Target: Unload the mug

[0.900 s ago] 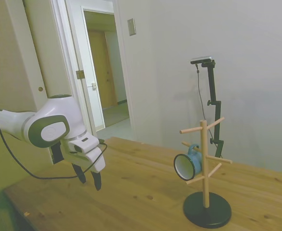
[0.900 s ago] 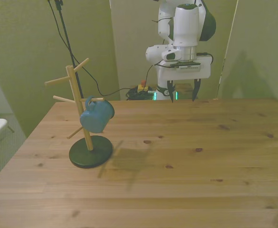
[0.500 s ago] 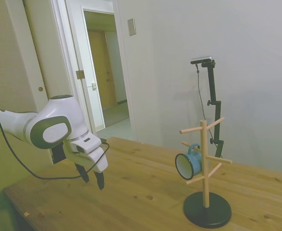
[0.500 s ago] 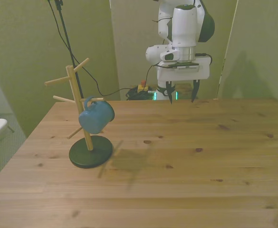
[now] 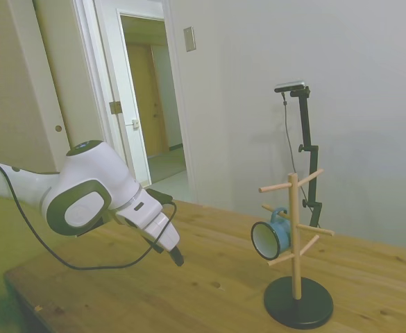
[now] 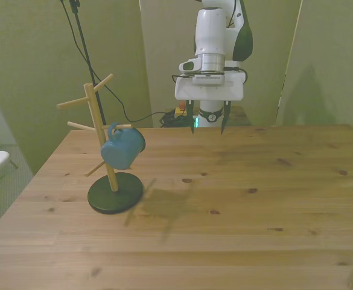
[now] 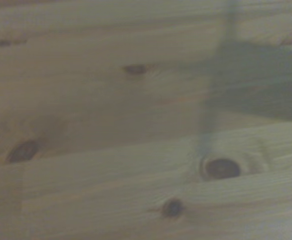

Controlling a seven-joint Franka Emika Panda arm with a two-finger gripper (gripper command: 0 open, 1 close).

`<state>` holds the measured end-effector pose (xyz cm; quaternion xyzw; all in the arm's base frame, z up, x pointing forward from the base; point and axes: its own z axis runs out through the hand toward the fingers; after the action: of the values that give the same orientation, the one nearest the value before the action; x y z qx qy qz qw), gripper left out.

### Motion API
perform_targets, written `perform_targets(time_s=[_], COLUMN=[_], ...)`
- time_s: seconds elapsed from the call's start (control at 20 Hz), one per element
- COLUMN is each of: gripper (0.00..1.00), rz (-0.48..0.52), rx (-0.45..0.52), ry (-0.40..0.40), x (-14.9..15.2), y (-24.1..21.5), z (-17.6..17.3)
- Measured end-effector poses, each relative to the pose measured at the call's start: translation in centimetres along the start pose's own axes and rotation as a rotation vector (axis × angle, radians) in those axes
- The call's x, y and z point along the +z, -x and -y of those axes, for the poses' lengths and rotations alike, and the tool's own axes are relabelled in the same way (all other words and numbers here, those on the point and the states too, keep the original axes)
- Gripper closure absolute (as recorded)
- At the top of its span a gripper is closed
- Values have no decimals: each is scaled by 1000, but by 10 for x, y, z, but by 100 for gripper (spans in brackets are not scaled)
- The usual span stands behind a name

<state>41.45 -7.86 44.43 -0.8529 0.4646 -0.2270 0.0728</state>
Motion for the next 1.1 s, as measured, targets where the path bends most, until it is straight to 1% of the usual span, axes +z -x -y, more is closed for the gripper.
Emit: perform_targets(time_s=[0.25, 0.4, 0.65, 0.9, 1.1], gripper=[0, 0, 0, 0, 0], rz=[-129, -181, -234, -312, -334], rx=[95, 140, 167, 197, 222], ry=[-78, -108, -164, -220, -224], x=[-4, 2, 17, 19, 26], y=[-27, -45, -68, -92, -110], z=[-15, -19, -9, -10, -13])
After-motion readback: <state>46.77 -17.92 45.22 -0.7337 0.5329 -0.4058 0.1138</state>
